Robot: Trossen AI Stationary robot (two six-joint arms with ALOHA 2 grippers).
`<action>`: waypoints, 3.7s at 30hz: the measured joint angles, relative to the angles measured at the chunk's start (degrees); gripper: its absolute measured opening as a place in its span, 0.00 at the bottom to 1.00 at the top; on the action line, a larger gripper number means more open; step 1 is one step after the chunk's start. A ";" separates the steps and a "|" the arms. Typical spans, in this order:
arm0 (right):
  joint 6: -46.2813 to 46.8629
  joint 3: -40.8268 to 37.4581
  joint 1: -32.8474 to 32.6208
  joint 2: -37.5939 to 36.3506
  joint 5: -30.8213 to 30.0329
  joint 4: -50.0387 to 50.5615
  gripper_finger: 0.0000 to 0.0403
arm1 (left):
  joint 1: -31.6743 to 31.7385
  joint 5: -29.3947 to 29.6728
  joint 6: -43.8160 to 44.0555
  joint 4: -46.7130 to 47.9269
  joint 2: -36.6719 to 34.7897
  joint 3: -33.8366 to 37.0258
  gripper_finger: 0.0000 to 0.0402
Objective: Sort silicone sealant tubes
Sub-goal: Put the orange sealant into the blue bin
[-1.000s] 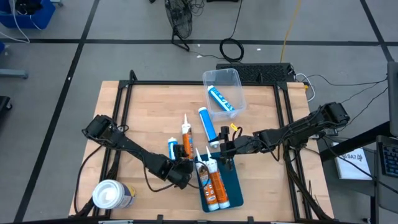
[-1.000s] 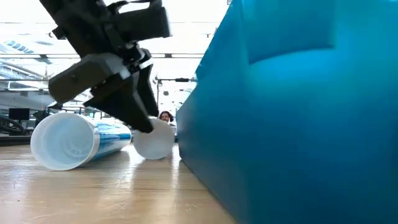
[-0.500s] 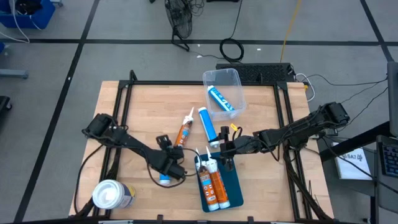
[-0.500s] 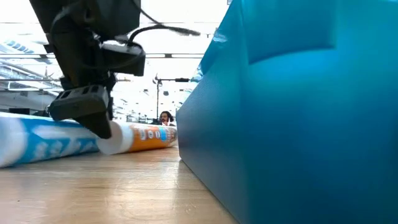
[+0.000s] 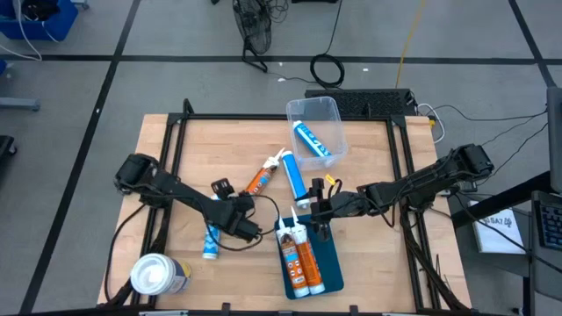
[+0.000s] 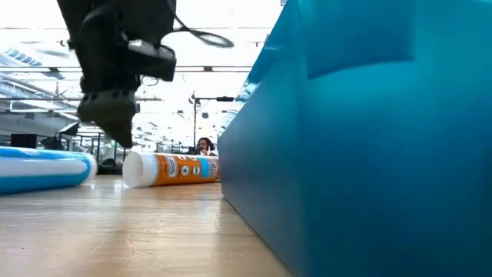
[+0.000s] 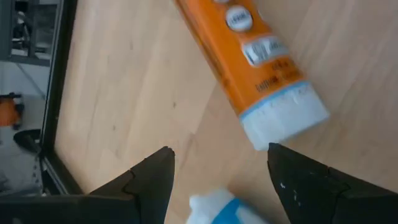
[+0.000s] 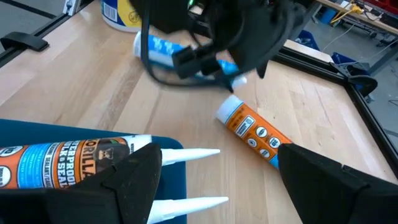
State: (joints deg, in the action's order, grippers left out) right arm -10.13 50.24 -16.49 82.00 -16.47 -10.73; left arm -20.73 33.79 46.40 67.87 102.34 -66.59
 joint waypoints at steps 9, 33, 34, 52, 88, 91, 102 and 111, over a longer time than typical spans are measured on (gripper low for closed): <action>-1.29 0.00 0.02 0.00 -6.91 1.47 0.74 | 2.57 1.64 3.52 -8.14 -11.09 -0.02 0.63; 0.58 -4.02 1.88 -0.02 -9.23 1.97 0.74 | 26.42 -29.15 -20.81 -24.70 -1.53 -0.04 0.63; 0.47 -4.02 1.88 -0.02 -9.18 1.97 0.74 | 26.58 -29.47 -20.74 -24.72 -1.19 -0.04 0.63; 0.22 -4.02 2.29 -0.02 -9.03 1.82 0.74 | 25.87 -28.30 -19.35 -23.82 4.12 -0.26 0.64; -0.05 -4.07 2.27 0.00 -8.98 -1.06 0.74 | 11.04 -8.33 -10.45 -10.61 -24.00 -0.02 0.02; -0.81 -4.07 2.27 0.00 -8.96 -1.52 0.74 | 10.69 -8.43 -12.28 -10.94 -24.02 -0.02 0.09; -0.48 -4.07 2.27 0.00 -8.81 -1.49 0.74 | 14.82 -15.28 -16.44 -10.87 -11.61 0.00 0.58; -0.44 -4.07 2.27 0.00 -8.78 -1.43 0.74 | 18.65 -18.83 -24.94 -11.05 0.80 0.00 0.85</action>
State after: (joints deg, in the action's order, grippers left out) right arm -10.57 46.17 -14.22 82.00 -25.26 -12.16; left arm -2.08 14.96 21.46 56.83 103.14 -66.59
